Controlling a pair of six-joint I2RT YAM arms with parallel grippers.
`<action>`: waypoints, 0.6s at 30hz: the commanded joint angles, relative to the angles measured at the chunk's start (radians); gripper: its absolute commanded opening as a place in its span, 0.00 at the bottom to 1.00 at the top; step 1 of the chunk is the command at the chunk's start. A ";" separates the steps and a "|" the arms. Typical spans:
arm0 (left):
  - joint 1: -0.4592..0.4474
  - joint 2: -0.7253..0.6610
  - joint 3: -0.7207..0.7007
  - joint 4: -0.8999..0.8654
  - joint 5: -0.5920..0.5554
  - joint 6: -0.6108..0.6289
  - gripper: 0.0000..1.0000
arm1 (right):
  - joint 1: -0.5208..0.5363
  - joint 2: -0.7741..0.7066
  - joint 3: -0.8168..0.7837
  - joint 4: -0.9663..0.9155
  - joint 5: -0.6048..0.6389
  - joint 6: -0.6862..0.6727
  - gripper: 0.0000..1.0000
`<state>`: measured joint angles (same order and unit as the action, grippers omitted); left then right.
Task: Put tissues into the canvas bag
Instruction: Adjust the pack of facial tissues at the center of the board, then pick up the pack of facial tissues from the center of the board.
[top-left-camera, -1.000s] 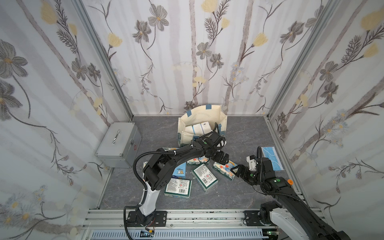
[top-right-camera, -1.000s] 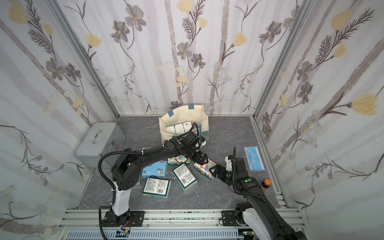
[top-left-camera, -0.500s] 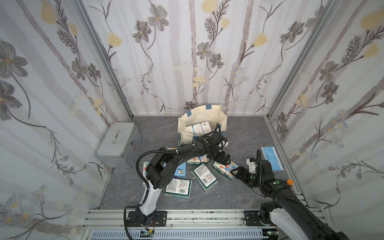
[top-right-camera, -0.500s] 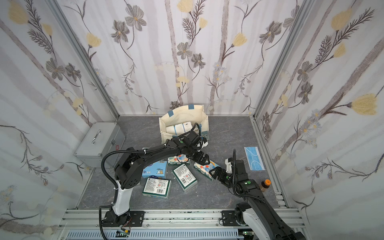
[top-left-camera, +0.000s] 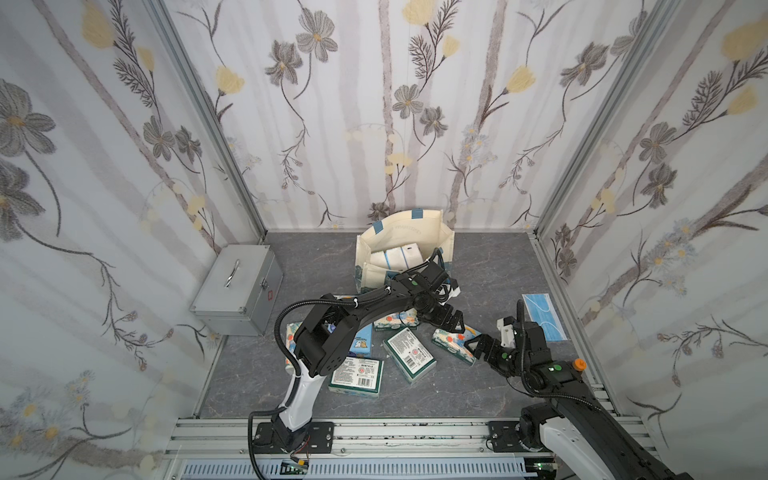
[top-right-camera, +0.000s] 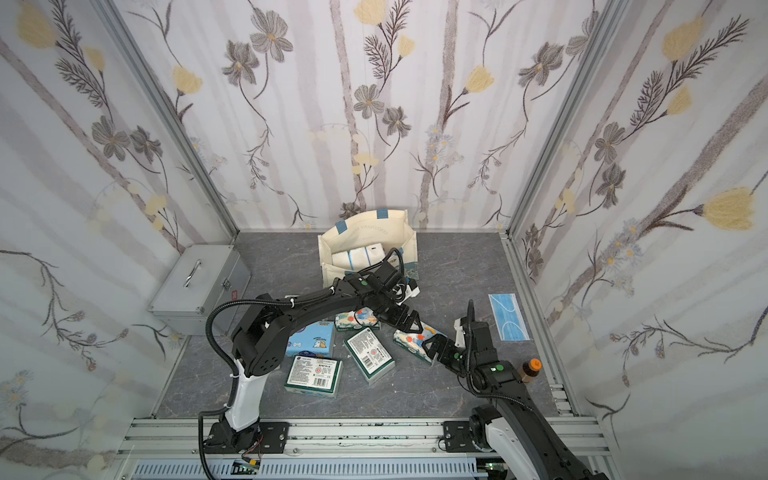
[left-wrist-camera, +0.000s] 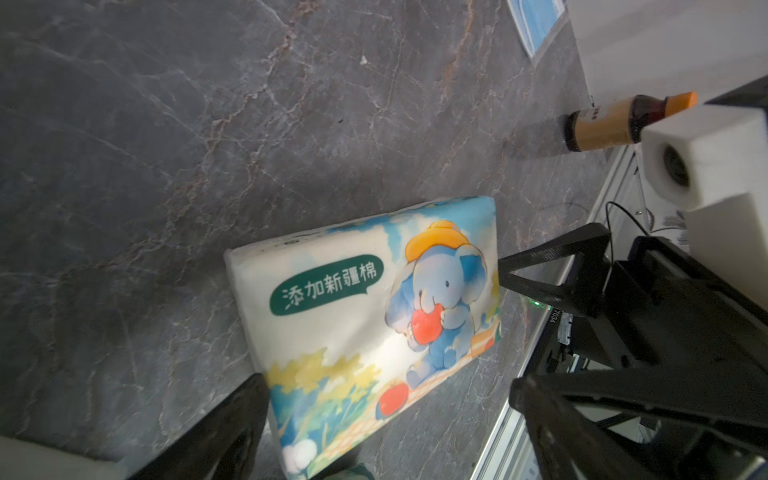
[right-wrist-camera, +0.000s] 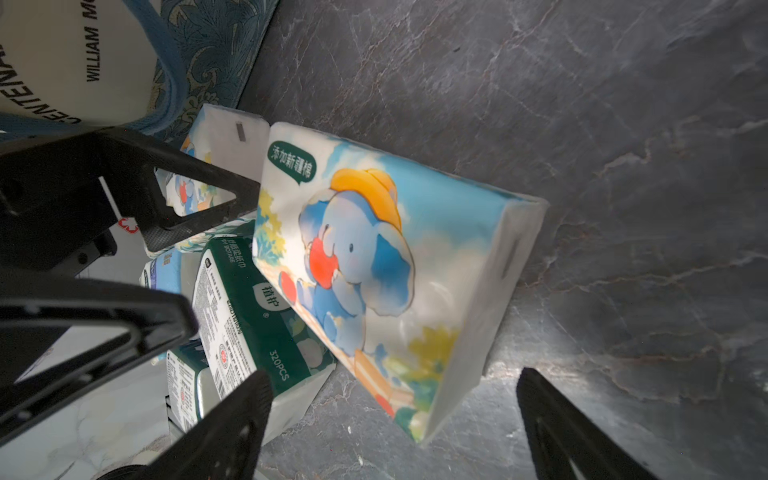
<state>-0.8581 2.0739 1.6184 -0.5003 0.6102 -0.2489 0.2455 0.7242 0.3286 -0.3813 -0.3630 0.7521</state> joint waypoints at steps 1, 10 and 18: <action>0.010 -0.029 -0.007 0.039 0.038 -0.019 0.95 | -0.001 -0.025 -0.003 -0.045 0.061 0.018 0.93; -0.007 0.008 0.114 -0.232 -0.265 0.132 0.85 | 0.000 -0.138 -0.043 -0.029 0.060 0.053 0.95; -0.011 0.050 0.150 -0.281 -0.241 0.175 0.79 | 0.000 -0.171 -0.079 0.002 0.027 0.064 0.97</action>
<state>-0.8707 2.1094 1.7527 -0.7399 0.3603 -0.1089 0.2455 0.5522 0.2512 -0.4084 -0.3145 0.8101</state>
